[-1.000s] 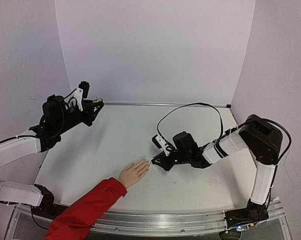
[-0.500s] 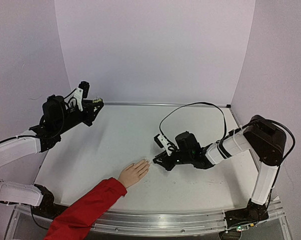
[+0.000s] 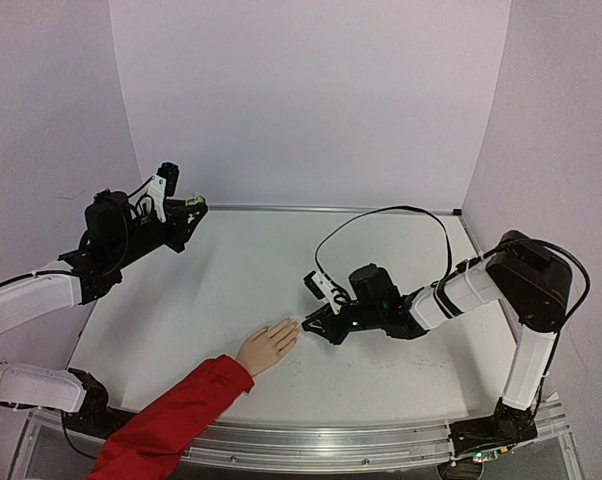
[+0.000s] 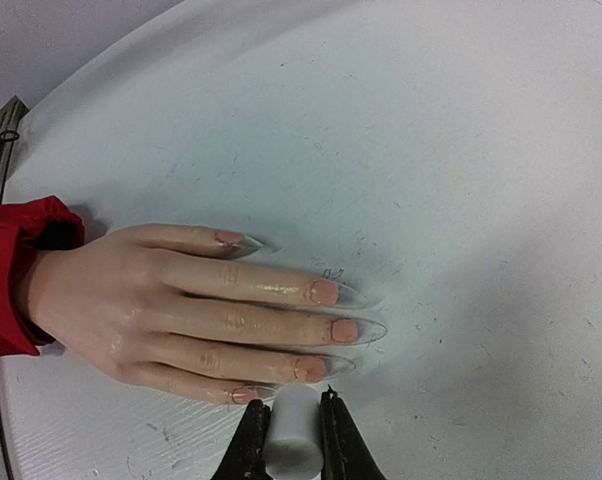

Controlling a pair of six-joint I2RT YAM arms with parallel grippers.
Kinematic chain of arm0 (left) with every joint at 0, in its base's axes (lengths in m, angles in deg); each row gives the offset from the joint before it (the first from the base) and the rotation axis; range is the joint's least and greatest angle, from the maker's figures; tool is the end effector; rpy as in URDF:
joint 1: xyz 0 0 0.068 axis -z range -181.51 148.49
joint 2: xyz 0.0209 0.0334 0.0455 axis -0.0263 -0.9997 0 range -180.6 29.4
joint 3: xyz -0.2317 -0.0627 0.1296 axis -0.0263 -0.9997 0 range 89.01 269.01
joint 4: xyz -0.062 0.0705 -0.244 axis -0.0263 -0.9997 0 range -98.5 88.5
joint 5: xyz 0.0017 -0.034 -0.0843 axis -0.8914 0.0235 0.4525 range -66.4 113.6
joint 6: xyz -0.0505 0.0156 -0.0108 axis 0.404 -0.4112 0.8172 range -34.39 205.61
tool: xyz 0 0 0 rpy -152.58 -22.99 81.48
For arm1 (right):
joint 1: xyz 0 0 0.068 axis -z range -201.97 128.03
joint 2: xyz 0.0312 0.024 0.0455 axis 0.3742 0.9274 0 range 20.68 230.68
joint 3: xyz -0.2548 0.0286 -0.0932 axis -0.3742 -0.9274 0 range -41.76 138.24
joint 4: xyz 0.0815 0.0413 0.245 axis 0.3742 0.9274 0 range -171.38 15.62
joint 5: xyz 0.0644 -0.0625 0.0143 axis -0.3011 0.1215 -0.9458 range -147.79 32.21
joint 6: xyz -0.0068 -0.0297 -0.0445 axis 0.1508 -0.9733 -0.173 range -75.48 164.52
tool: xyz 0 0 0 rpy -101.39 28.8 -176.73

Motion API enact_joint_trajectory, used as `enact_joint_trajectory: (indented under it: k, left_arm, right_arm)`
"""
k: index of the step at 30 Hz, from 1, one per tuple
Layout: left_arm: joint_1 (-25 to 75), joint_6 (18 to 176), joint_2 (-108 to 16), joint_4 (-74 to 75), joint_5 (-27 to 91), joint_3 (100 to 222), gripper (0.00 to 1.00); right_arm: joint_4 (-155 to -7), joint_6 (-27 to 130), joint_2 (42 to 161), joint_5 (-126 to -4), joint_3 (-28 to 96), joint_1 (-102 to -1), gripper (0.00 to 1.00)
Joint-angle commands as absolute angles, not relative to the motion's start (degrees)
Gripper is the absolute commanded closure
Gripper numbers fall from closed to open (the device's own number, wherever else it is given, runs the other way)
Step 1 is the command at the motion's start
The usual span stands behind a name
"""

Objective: Paint the nails

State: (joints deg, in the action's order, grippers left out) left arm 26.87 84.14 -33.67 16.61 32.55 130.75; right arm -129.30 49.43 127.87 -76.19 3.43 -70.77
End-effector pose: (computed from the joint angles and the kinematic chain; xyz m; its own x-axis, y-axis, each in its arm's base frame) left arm 0.2257 -0.1282 0.3094 -0.0337 0.0470 -0.9983 0.6072 0.7943 0.0169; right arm 0.2356 0.2862 0.1513 -0.2381 -0.1486 -0.9598 -0.8985 0.4090 0.1596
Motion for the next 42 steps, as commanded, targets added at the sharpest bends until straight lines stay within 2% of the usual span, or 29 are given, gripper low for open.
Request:
enact_joint_trajectory:
  k: [1,42]
  left_arm:
    - [26.53,83.94,-33.36,20.47,33.05,132.08,1.00]
    - [26.53,83.68,-34.21,20.38,33.45,132.41,1.00]
  right_arm:
    - [-129.75,48.92,128.45,-76.87,6.00,-71.15,1.00]
    - [-128.20,49.43,129.48,-70.41,6.85,-71.28,1.00]
